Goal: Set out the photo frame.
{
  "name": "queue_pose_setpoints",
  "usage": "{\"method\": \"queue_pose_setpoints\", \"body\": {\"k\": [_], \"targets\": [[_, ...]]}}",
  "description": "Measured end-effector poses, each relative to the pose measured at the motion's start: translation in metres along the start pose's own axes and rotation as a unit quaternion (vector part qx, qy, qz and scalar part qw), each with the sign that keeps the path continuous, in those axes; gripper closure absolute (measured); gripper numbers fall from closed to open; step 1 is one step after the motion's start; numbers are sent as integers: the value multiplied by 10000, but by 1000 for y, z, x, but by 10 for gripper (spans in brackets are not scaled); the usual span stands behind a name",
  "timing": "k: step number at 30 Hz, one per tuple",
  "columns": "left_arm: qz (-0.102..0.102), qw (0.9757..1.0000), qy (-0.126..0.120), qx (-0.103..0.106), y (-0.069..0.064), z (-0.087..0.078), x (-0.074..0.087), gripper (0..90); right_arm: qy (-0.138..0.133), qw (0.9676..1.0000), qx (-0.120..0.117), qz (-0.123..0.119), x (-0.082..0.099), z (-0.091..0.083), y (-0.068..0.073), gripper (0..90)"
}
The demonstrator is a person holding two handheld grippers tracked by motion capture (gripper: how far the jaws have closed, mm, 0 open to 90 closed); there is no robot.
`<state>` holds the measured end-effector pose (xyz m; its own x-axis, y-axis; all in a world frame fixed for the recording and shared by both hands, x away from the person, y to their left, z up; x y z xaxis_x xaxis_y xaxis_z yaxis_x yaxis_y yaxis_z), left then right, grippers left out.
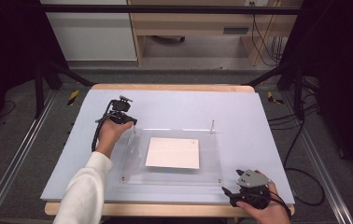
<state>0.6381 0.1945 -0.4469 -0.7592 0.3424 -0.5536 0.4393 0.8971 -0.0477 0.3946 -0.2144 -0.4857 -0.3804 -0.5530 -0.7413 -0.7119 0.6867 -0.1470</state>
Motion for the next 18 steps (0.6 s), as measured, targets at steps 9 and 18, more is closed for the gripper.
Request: {"method": "queue_pose_setpoints", "body": {"k": [9,18], "targets": [[6,10000,14,22,0,0,0,848,-11,9982,88,-591,-12,16,10,228],[-5,10000,-13,81,3,2,0,847,-276,9958,173,-852,-22,15,13,279]]}}
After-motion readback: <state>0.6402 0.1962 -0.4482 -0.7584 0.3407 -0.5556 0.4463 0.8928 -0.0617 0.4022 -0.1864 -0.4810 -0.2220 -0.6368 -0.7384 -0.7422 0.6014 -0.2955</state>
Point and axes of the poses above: each handheld gripper's, and its own axes: z roughly forward along the jaws, x roughly out of its underside, y roughly to its left, the point moved 3 cm from there along z, roughly forward along the jaws, and after that the axes turned 4 degrees about -x, right-handed, at the moved point
